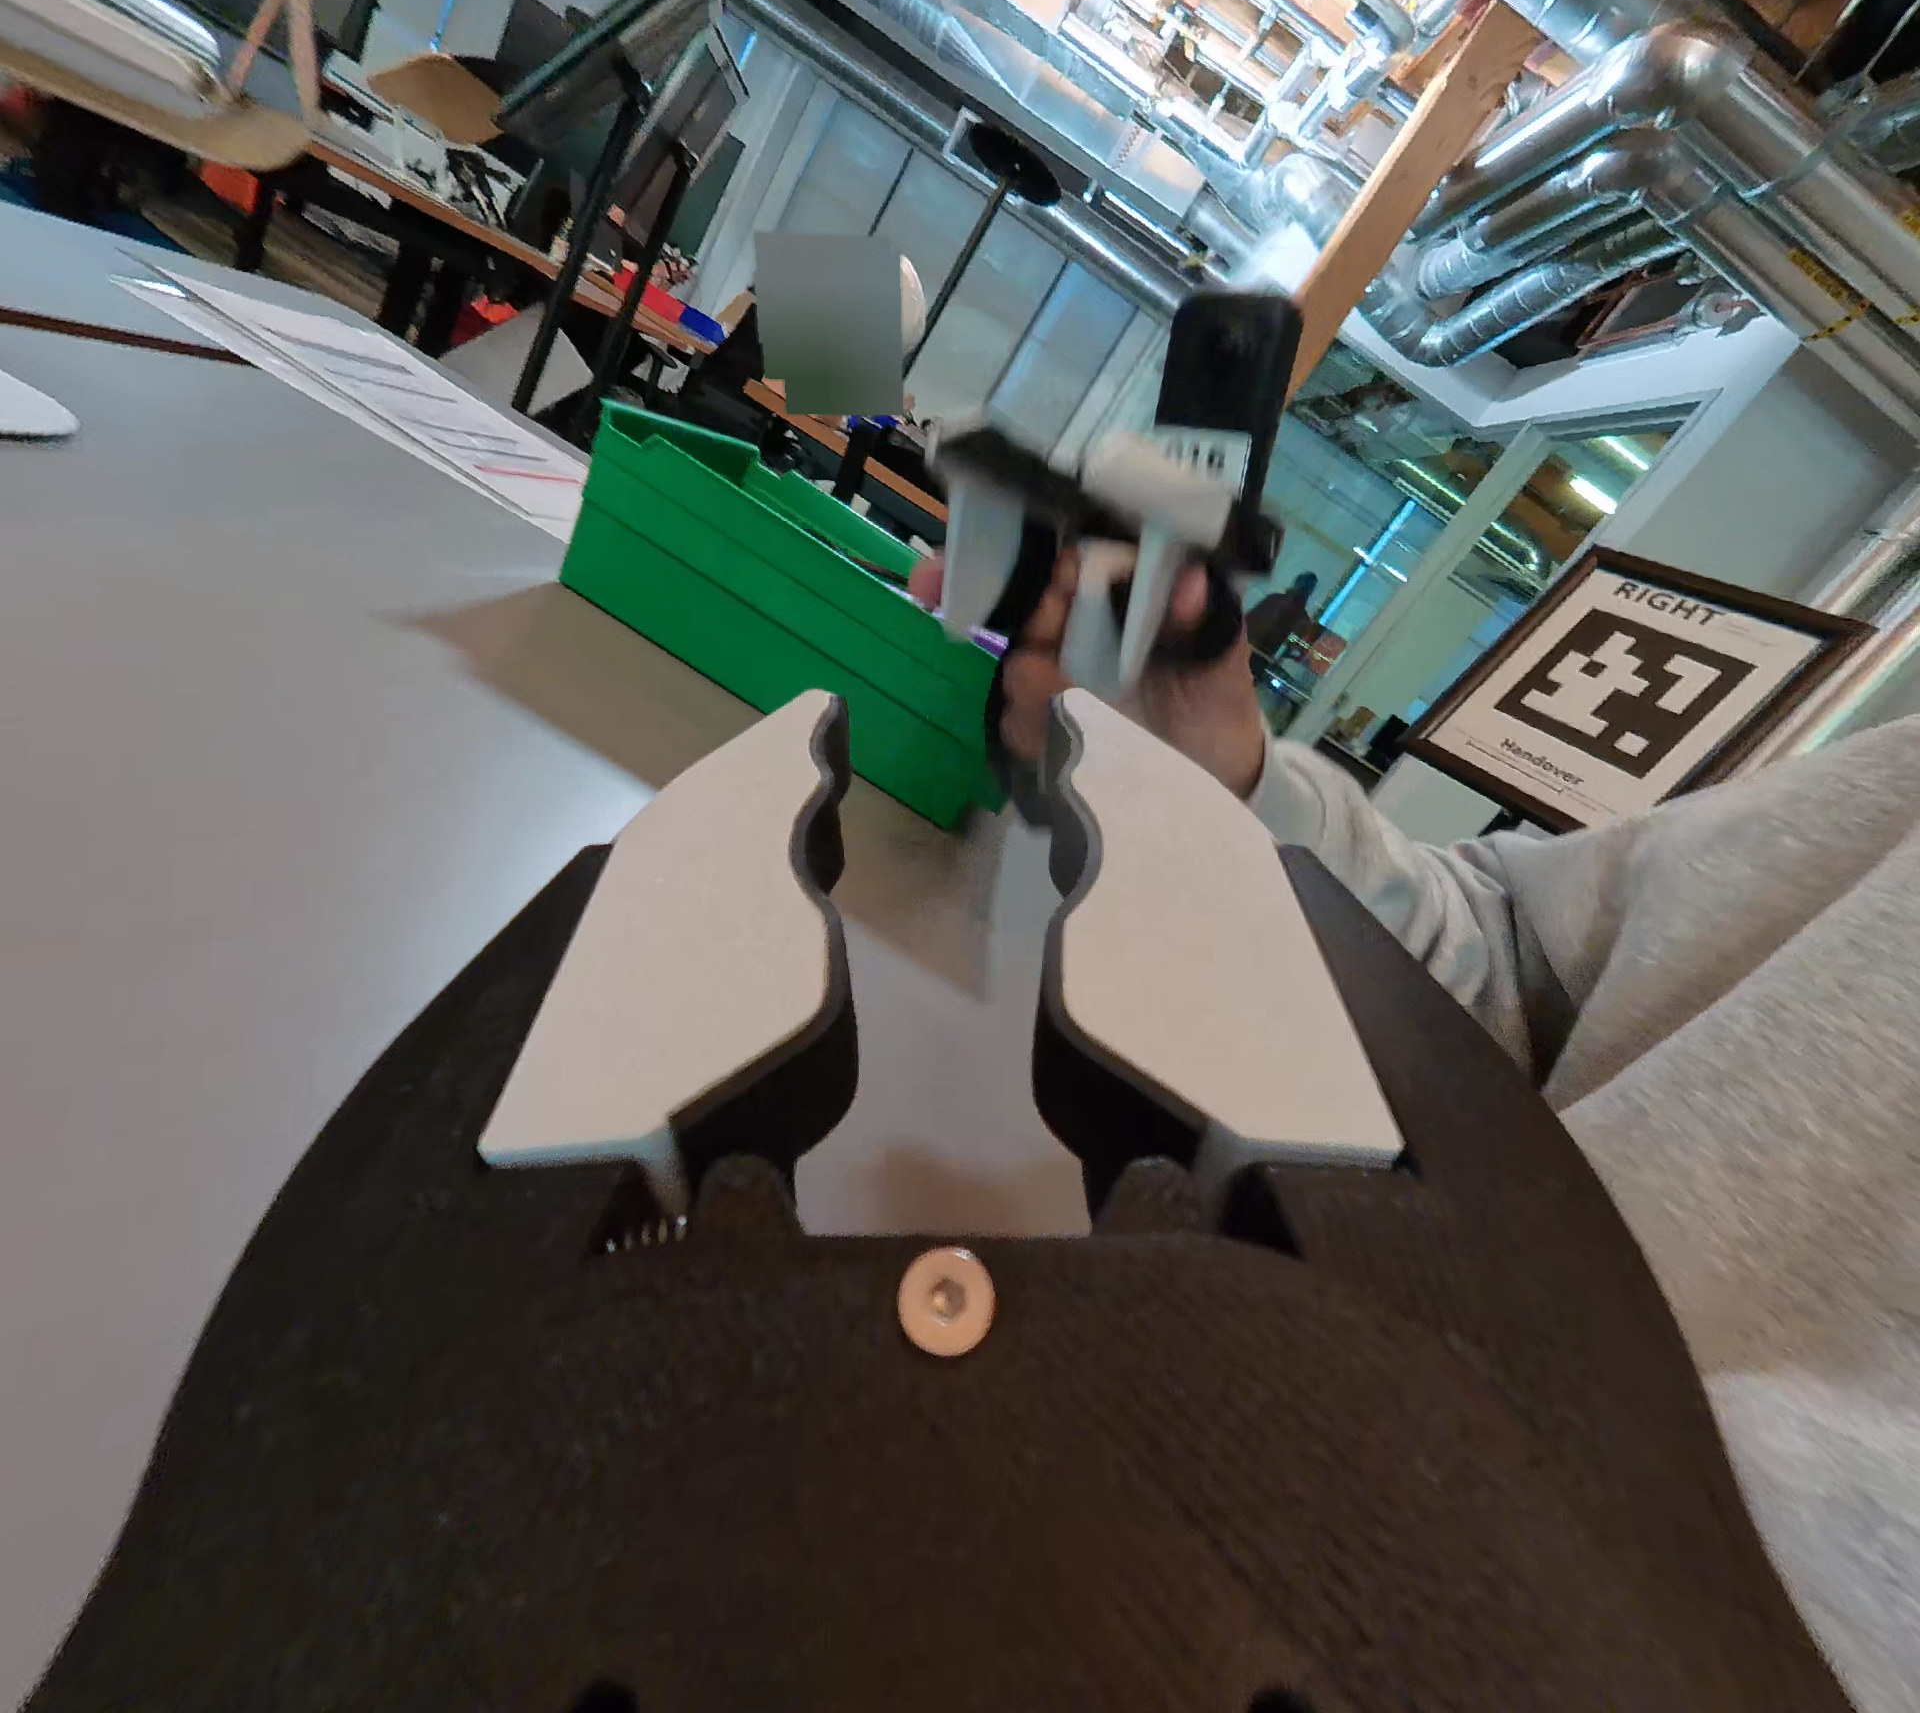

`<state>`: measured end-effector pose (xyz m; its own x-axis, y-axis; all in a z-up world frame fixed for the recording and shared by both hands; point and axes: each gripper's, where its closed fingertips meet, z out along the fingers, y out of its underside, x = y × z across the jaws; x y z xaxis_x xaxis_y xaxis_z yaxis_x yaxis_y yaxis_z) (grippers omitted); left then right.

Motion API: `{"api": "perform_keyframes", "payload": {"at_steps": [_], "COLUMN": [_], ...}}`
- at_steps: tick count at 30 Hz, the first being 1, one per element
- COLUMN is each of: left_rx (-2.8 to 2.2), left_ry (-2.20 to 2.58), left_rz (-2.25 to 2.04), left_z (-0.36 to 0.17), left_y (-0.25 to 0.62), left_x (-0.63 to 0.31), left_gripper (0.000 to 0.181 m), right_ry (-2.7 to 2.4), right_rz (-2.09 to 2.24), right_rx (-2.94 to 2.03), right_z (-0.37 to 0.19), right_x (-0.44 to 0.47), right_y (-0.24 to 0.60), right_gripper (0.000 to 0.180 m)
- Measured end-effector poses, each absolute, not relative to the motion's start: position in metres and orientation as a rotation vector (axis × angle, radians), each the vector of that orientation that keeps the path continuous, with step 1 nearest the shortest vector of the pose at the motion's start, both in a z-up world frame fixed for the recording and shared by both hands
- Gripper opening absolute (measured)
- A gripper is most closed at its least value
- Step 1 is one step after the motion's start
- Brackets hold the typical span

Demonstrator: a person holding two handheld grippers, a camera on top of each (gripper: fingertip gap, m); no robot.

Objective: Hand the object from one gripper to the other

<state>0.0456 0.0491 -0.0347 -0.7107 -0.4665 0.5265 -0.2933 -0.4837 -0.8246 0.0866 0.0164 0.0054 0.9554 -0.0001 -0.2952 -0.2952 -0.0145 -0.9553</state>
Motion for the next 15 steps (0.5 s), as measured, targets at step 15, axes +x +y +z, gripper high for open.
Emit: {"api": "perform_keyframes", "payload": {"at_steps": [15], "left_rx": [-1.299], "left_ry": [1.289], "left_rz": [-2.308], "left_z": [-0.031], "left_y": [0.12], "left_x": [0.052], "left_gripper": [0.027], "right_ry": [0.225], "right_rz": [0.125], "right_rx": [-1.726], "right_z": [-0.074], "right_x": [0.059], "right_y": [0.048], "right_gripper": [0.026]}}
